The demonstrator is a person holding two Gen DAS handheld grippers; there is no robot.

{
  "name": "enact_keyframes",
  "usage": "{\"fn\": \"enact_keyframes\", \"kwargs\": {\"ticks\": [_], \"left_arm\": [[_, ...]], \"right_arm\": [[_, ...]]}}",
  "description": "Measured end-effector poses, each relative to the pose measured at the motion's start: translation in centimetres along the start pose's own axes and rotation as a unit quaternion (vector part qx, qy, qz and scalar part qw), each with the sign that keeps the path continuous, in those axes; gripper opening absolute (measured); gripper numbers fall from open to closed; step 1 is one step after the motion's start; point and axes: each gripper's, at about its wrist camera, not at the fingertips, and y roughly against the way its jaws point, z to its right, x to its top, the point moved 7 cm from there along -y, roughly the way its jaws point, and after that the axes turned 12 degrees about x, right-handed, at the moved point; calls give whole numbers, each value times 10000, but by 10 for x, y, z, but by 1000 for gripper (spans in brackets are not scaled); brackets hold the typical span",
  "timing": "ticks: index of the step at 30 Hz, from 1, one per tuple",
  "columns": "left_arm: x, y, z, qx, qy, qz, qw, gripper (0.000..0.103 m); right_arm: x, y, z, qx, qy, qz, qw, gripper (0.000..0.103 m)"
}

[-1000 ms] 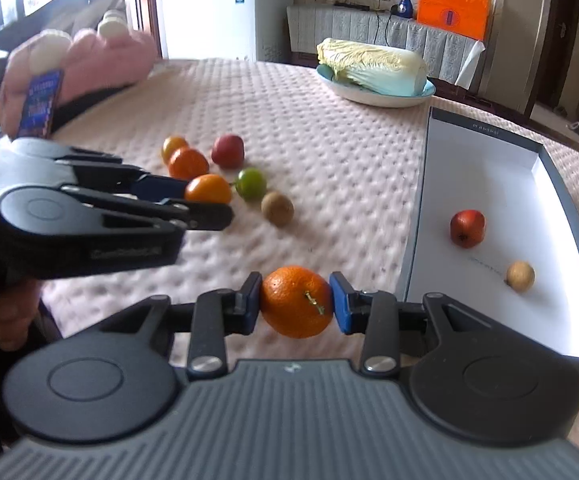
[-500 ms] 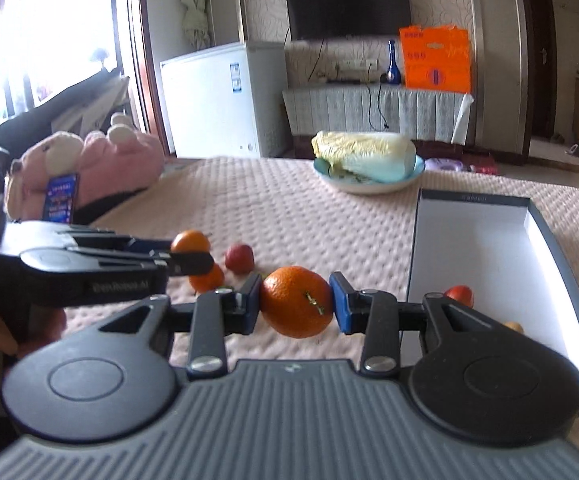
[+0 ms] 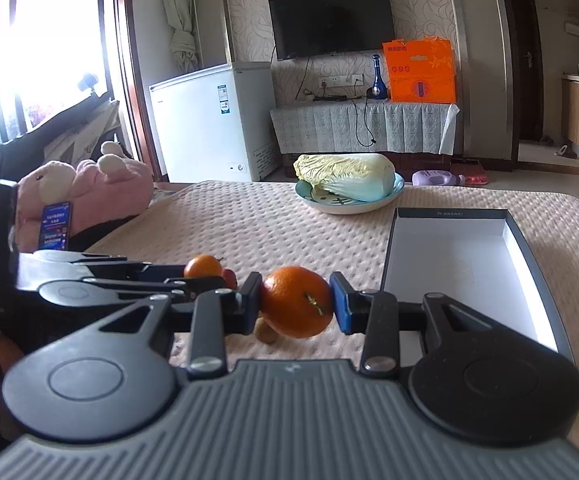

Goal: Organize fruits
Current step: 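Carry the orange with the left tool while the right tool carries the tangerine over the box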

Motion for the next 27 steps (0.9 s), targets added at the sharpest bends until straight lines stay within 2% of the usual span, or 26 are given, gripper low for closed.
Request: {"fn": "enact_keyframes", "kwargs": {"ticks": [10, 21, 27], "left_arm": [[7, -6, 29, -185, -217, 124, 9995, 35], [13, -11, 38, -381, -245, 172, 9988, 35], [19, -15, 51, -519, -293, 230, 9980, 35]], "right_arm": [[1, 15, 10, -121, -35, 109, 9999, 40], [3, 32, 40, -468, -363, 300, 9978, 40], [1, 28, 41, -692, -311, 166, 9970, 40]]}}
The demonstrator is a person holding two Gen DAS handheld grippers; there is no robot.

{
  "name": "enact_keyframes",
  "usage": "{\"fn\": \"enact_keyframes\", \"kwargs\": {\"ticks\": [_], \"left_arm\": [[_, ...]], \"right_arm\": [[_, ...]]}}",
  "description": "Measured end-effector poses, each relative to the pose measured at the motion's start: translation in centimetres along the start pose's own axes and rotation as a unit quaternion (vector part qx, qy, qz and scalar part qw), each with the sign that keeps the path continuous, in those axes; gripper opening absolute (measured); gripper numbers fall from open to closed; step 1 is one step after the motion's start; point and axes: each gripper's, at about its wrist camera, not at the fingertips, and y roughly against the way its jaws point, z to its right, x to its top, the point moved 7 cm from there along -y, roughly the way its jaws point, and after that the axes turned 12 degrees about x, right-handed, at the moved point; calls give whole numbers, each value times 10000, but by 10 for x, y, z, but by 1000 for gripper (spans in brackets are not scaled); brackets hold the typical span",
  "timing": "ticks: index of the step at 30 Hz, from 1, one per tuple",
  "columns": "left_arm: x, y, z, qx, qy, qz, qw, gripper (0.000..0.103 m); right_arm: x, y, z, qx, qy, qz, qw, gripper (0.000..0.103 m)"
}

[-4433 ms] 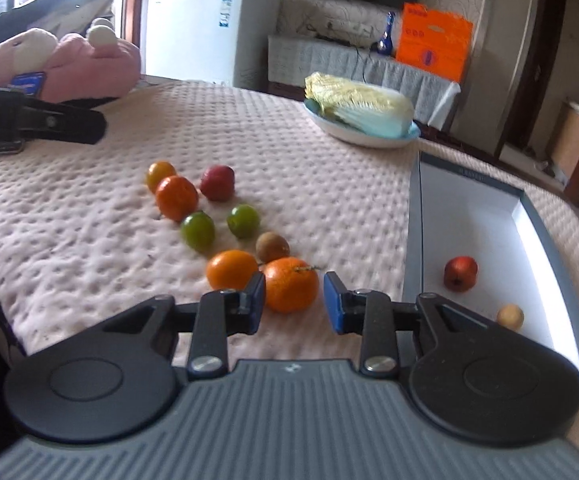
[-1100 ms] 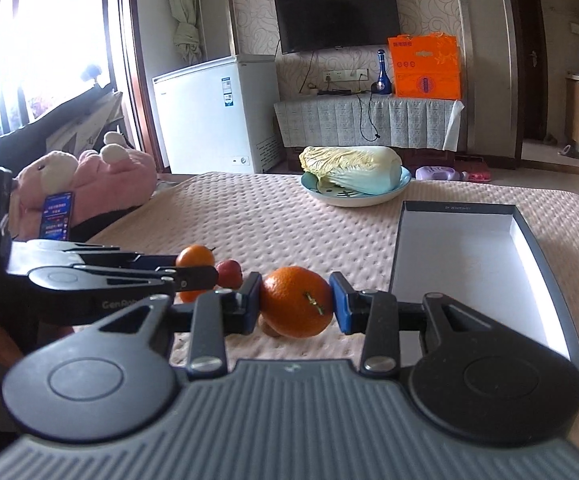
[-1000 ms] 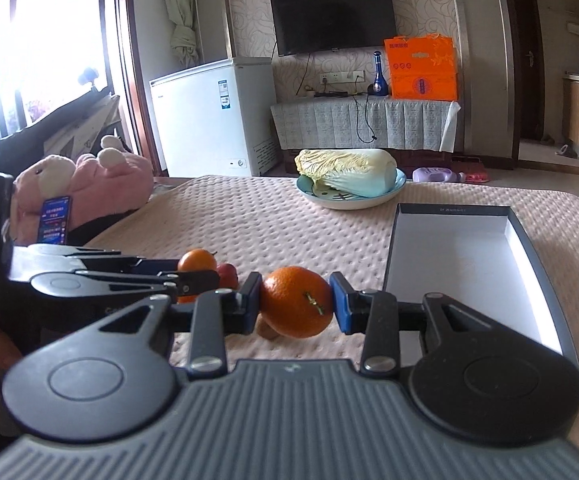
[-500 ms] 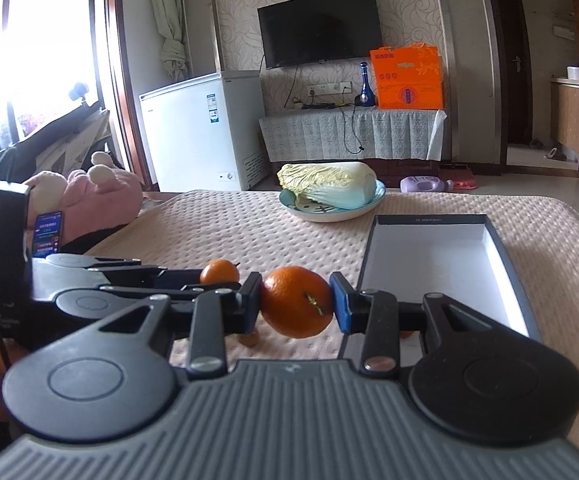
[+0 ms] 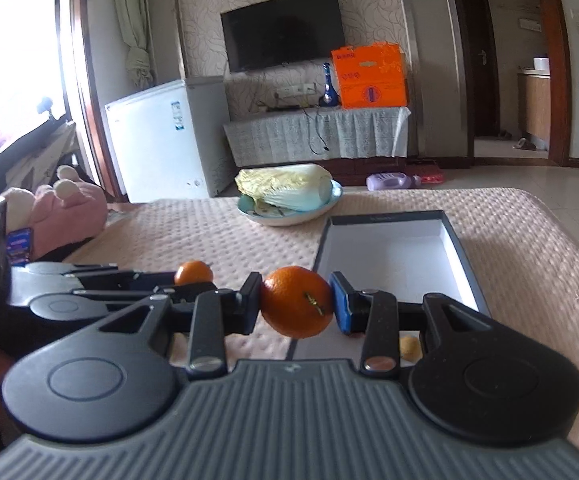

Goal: Organize fruits
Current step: 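Carry the orange with the left tool while the right tool carries the tangerine over the box, then release the orange into the box with the left tool while the right tool releases the tangerine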

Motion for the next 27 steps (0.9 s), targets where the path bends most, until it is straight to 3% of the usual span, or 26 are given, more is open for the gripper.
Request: {"fn": "enact_keyframes", "kwargs": {"ticks": [15, 27], "left_arm": [[14, -53, 67, -523, -58, -81, 9986, 35], [13, -97, 112, -809, -16, -324, 9962, 35]], "right_arm": [[-17, 15, 37, -577, -225, -325, 9976, 40], [-31, 11, 58, -698, -398, -647, 9947, 40]]}}
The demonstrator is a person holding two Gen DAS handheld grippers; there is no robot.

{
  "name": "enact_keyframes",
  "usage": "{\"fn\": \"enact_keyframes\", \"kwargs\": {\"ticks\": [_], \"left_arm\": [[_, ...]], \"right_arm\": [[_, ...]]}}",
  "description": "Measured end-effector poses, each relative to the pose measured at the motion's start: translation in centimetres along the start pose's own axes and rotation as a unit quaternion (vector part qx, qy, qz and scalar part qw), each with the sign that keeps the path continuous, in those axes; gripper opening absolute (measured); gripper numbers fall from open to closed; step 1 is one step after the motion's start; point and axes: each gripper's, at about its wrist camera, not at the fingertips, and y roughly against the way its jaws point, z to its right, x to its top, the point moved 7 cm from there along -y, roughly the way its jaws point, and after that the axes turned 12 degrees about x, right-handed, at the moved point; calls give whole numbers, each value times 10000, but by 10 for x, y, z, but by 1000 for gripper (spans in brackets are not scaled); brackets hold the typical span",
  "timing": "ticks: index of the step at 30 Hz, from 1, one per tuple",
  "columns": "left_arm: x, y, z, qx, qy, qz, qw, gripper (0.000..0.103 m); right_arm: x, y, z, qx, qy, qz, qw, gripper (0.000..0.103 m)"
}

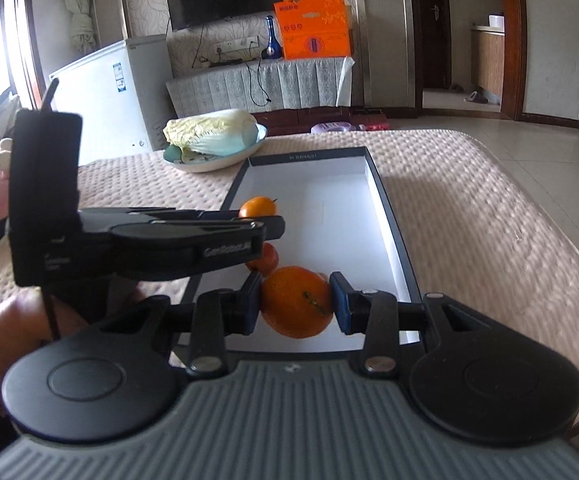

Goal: Organize fruits
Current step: 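Release the orange into the box with the left tool while the right tool releases the tangerine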

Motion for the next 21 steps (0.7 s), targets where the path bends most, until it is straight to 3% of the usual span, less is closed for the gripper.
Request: {"fn": "enact_keyframes", "kwargs": {"ticks": [4, 8, 21], "left_arm": [[-4, -4, 8, -19, -162, 27, 9999, 39], [-3, -2, 10, -4, -148, 124, 9998, 55], [8, 38, -13, -123, -82, 483, 9987, 62]], "right_arm": [[-1, 2, 2, 12, -25, -4, 10000, 40], [-2, 1, 4, 10, -43, -21, 10000, 40], [3, -20, 0, 9, -205, -9, 9998, 40]]}}
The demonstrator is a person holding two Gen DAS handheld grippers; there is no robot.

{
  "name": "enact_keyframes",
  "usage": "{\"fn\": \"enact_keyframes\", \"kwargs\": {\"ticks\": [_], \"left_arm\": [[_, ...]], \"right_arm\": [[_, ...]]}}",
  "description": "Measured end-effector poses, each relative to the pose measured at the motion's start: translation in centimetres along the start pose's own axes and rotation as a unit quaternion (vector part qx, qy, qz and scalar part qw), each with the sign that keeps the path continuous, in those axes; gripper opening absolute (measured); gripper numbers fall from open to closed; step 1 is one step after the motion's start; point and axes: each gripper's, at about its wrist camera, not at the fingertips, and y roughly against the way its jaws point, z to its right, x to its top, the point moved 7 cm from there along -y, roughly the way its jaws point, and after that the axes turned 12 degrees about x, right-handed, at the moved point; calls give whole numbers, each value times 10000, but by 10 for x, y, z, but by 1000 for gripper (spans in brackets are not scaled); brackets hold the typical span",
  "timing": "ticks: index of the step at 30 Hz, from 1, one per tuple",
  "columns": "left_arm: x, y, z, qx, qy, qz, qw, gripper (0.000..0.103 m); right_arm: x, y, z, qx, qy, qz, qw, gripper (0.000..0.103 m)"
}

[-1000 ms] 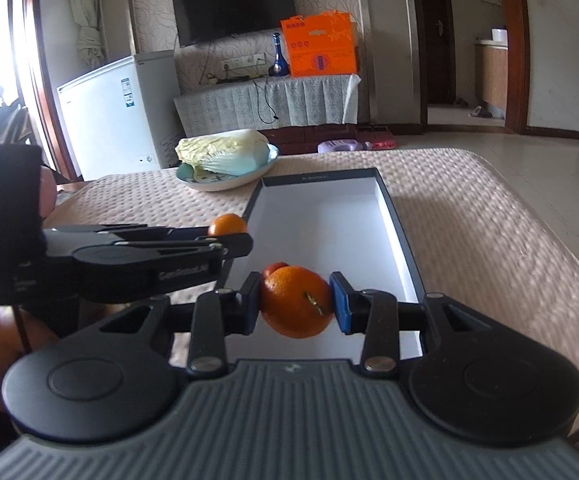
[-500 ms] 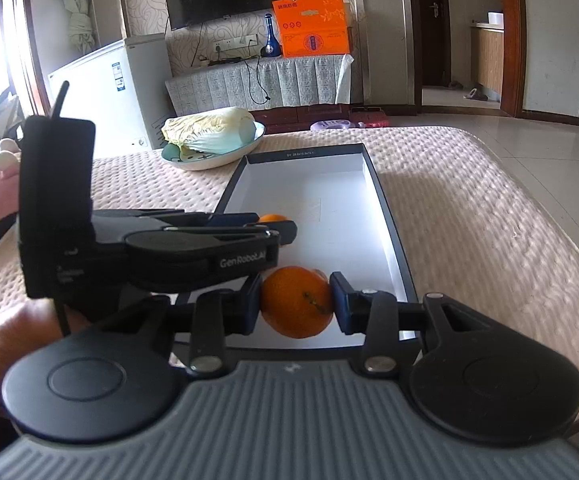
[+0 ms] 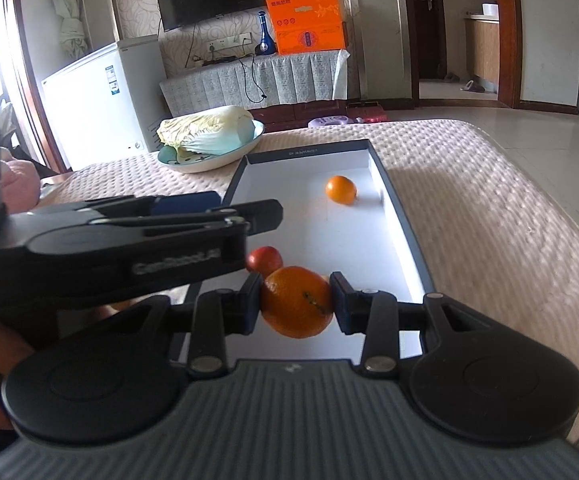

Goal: Organize fruits
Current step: 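Release the orange into the box with the left tool while the right tool releases the tangerine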

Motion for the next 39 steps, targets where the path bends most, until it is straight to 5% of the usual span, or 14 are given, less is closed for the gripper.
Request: {"fn": "enact_keyframes", "kwargs": {"ticks": [23, 39], "left_arm": [[-4, 61, -69, 591, 74, 68, 9982, 68], [-36, 154, -88, 748, 388, -172, 9963, 68]], "right_arm": [[18, -43, 15, -209, -428, 88, 9988, 40], [18, -45, 24, -319, -936, 138, 9950, 41]]}}
